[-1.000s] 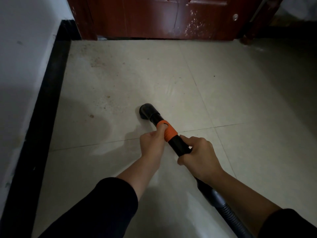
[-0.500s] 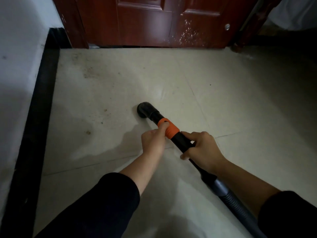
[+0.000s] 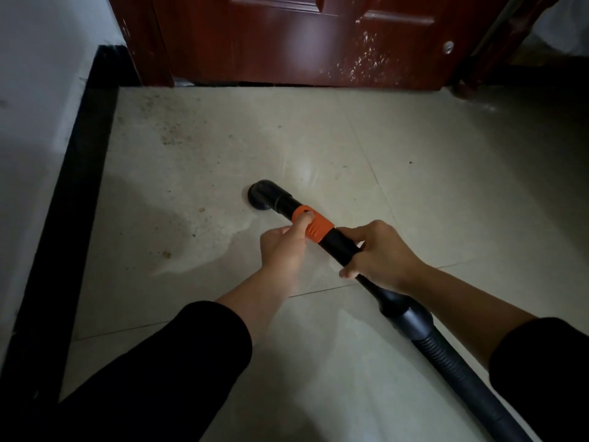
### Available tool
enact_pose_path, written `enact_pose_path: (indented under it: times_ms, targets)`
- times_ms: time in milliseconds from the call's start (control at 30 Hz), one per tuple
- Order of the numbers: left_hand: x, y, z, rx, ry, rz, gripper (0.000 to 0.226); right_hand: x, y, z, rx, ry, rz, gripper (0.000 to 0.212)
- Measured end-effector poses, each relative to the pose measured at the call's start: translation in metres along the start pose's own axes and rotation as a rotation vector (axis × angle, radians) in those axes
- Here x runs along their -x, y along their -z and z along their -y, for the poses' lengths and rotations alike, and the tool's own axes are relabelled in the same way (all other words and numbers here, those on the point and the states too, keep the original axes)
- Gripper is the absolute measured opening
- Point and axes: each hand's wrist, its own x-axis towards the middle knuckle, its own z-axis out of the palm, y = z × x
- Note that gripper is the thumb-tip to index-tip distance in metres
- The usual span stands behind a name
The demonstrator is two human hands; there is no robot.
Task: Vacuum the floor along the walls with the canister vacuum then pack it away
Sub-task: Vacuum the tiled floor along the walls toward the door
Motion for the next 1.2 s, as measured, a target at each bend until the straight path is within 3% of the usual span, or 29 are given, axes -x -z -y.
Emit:
enact_pose_path:
  times_ms: [167,333,867,1200]
  targets:
    - [0.003,-0.007,0.001,0.059,-0.011,-0.013,0.031,-0.005,-0.002,-0.013,-0.031,0.047,0.011,0.042]
    - [0.019,0.001,-0.003,0.052,0.028,-0.071,0.039,0.001,0.003,-0.006,-0.068,0.077,0.064,0.035]
    - [0.052,0.025,0.022,0.189,0.005,-0.098,0.024,0.03,-0.002,0.002,-0.032,0.142,0.179,0.054]
    - [0.052,0.04,0.022,0.219,-0.037,-0.13,0.024,0.025,-0.013,0.013,-0.042,0.169,0.184,0.051]
